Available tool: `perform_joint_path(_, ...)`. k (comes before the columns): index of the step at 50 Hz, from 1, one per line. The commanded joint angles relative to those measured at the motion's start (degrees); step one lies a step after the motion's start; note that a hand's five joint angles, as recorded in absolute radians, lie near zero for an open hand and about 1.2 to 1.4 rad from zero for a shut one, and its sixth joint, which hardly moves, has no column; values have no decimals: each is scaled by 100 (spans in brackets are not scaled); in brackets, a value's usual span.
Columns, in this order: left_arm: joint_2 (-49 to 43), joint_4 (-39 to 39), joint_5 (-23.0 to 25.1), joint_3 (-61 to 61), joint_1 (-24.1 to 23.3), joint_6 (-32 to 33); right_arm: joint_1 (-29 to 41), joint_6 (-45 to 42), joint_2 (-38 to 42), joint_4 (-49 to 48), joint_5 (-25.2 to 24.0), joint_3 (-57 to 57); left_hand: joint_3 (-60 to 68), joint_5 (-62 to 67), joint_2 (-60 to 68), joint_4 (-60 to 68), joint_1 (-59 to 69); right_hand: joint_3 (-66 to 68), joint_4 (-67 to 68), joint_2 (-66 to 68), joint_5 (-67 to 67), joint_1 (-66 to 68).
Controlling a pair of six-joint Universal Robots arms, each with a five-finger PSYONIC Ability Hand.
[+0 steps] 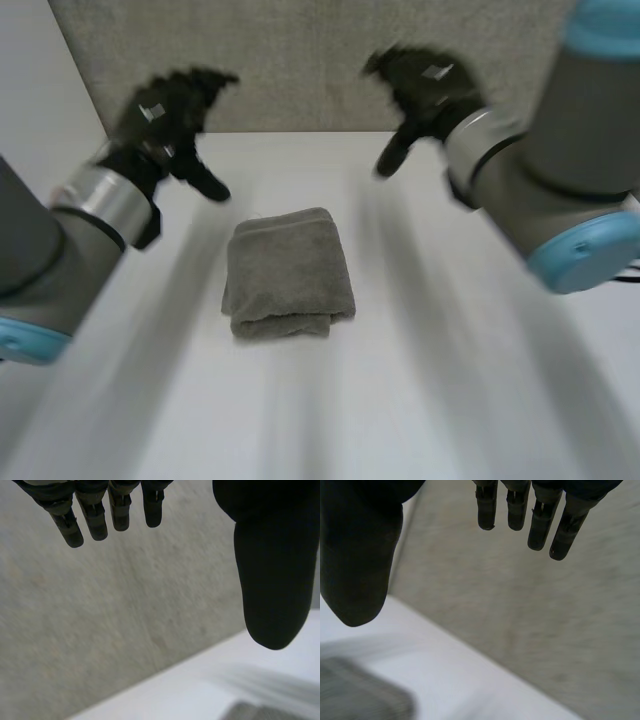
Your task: Fold the towel.
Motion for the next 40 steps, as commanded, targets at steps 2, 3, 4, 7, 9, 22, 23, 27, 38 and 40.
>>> perform_joint_path(2, 436, -1575, -715, 1014, -1, -10, -573, -128, -1128, 303, 840, 775, 54, -153, 33, 51, 30, -467, -577, -470, -394, -310)
perform_joint_path(3, 436, -1578, -716, 1016, -1, -10, -574, -128, -1130, 303, 840, 777, 54, -153, 33, 51, 30, -467, -577, -470, -394, -310)
perform_joint_path(4, 436, -1787, -742, 1138, -1, -19, -653, -128, -1260, 251, 823, 986, 54, -153, 33, 51, 30, -467, -577, -470, -394, -310)
perform_joint_path(7, 436, -2016, -760, 1253, 25, -19, -750, -136, -1463, 224, 779, 1242, 54, -153, 33, 51, 30, -467, -577, -470, -394, -310)
perform_joint_path(9, 436, -2044, -760, 1271, 25, -10, -776, -180, -1481, 206, 744, 1286, 54, -153, 33, 51, 30, -467, -577, -470, -394, -310)
perform_joint_path(22, 436, -2079, -760, 1227, -1, -19, -882, -286, -1437, 206, 726, 1278, 54, -153, 33, 51, 30, -467, -577, -470, -394, -310)
perform_joint_path(23, 436, -2079, -760, 1227, -1, -19, -873, -286, -1420, 206, 735, 1278, 54, -153, 33, 51, 30, -467, -577, -470, -394, -310)
perform_joint_path(27, 436, -2070, -752, 1227, 16, -28, -856, -286, -1411, 171, 656, 1287, 54, -153, 33, 51, 30, -467, -577, -470, -394, -310)
perform_joint_path(38, 471, -2052, -734, 1253, 52, -19, -179, -1455, 48, -31, -1339, 760, 54, -153, 33, 51, 30, -467, -577, -470, -394, -310)
perform_joint_path(40, 506, -2044, -734, 1218, 60, -19, 241, -1367, 914, 22, -1436, 174, 54, -153, 33, 51, 30, -467, -577, -470, -394, -310)
